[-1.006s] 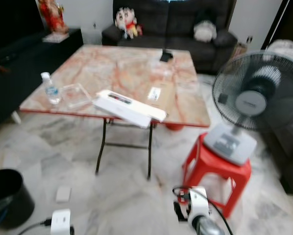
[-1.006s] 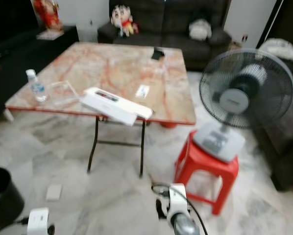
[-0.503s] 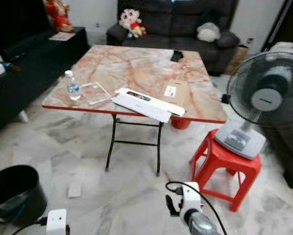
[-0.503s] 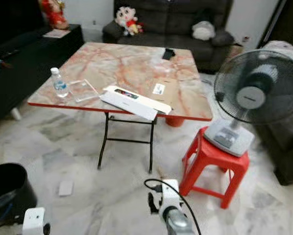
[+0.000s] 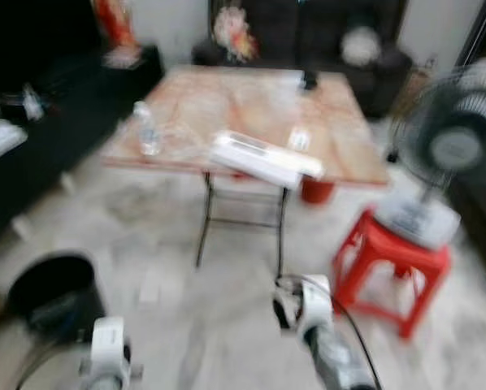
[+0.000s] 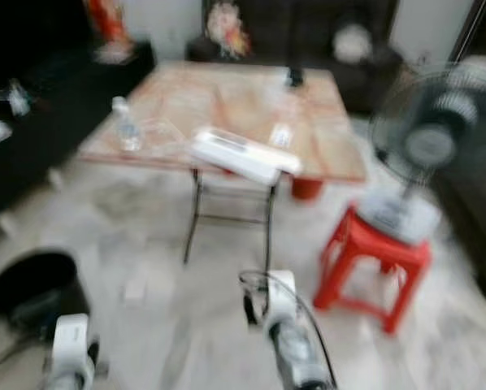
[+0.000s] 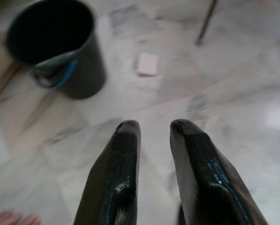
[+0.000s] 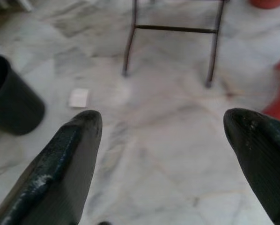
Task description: Picking trash to rubbish bin
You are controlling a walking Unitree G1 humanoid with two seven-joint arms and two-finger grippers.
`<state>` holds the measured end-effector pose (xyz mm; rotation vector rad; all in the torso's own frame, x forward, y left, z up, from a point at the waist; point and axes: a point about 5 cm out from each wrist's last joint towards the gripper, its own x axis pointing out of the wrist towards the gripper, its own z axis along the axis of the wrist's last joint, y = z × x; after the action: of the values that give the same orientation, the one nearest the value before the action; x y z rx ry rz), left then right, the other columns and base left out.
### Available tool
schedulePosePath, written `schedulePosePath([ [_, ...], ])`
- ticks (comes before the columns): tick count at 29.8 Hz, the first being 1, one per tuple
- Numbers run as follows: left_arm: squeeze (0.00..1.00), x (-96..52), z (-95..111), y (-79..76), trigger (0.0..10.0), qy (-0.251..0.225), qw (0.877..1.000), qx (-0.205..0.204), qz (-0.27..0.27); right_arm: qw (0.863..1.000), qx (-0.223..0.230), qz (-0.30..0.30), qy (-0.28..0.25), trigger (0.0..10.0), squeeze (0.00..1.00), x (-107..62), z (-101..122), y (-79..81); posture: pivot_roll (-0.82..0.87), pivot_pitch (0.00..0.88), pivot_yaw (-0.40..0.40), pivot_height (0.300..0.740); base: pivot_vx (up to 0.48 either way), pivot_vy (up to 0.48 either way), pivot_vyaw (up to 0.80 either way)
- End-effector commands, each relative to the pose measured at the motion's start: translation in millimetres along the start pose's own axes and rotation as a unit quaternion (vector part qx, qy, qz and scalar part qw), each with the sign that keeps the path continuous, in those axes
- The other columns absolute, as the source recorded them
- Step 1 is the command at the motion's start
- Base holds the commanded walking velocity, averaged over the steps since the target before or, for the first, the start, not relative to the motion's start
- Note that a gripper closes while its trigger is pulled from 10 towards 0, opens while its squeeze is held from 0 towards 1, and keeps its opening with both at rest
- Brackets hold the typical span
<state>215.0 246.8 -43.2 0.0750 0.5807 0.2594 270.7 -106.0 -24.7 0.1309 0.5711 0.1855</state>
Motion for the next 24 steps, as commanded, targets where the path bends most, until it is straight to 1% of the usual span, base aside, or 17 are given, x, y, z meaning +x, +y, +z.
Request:
schedulePosePath([
  [1,0.00,4.2,11,-8.6,10.0,-0.017,1.000,-0.002,-0.011,1.000,-0.001,-0.004,-0.007,10.0,0.00,1.2,6,-4.2,0.05,0.000,-0.026,0.740,0.000,0.000,0.00],
  [7,0.00,5.7,17,-8.4,10.0,-0.032,0.999,-0.003,-0.008,1.000,-0.002,-0.001,-0.012,10.0,0.00,2.0,9,-3.5,0.05,0.000,-0.026,0.740,0.000,0.000,0.00],
  [9,0.00,6.1,22,-7.8,10.0,-0.049,0.999,0.004,-0.003,1.000,-0.003,0.000,-0.013,10.0,0.00,2.0,9,-3.7,0.05,0.000,-0.026,0.740,0.285,0.000,0.00],
  [13,0.00,7.2,32,-11.6,10.0,-0.078,0.997,0.022,-0.011,1.000,-0.004,0.008,-0.026,10.0,0.00,3.5,16,-1.9,0.06,0.000,-0.029,0.740,0.360,0.000,0.00],
  [14,0.00,8.0,38,-15.1,10.0,-0.096,0.995,0.029,-0.016,0.999,0.000,0.013,-0.037,10.0,0.00,4.8,21,-0.2,0.06,0.000,-0.029,0.740,0.401,0.000,0.00],
  [16,0.00,8.6,44,-18.4,10.0,-0.111,0.993,0.036,-0.021,0.999,0.001,0.013,-0.047,10.0,0.00,6.0,27,0.3,0.06,0.000,-0.030,0.740,0.401,0.000,0.00],
  [17,0.00,9.3,50,-22.2,10.0,-0.125,0.991,0.038,-0.025,0.998,0.003,0.010,-0.062,10.0,0.00,7.3,34,0.0,0.06,0.000,-0.030,0.740,0.398,0.000,0.00],
  [18,0.00,9.6,52,-23.4,10.0,-0.129,0.991,0.038,-0.028,0.998,0.001,0.009,-0.068,10.0,0.00,7.8,37,-0.6,0.06,0.000,-0.030,0.740,0.401,0.000,0.00],
  [19,0.00,10.5,57,-27.4,10.0,-0.136,0.989,0.043,-0.037,0.997,-0.007,-0.004,-0.075,10.0,0.00,8.1,43,-6.0,0.06,0.000,-0.028,0.740,0.398,0.000,0.00],
  [20,0.00,10.5,57,-27.4,10.0,-0.136,0.989,0.043,-0.037,0.997,-0.007,-0.004,-0.075,10.0,0.00,8.1,43,-6.0,0.06,0.000,-0.028,0.740,0.398,0.000,0.00],
  [21,0.00,11.2,61,-32.7,10.0,-0.144,0.987,0.049,-0.048,0.997,-0.013,-0.028,-0.075,10.0,0.00,7.4,46,-16.7,0.06,0.000,-0.028,0.740,0.390,0.000,0.00],
  [24,0.00,11.8,65,-39.4,10.0,-0.148,0.986,0.054,-0.060,0.996,-0.021,-0.044,-0.070,10.0,0.00,5.2,47,-30.2,0.05,0.000,-0.027,0.740,0.385,0.000,0.00],
])
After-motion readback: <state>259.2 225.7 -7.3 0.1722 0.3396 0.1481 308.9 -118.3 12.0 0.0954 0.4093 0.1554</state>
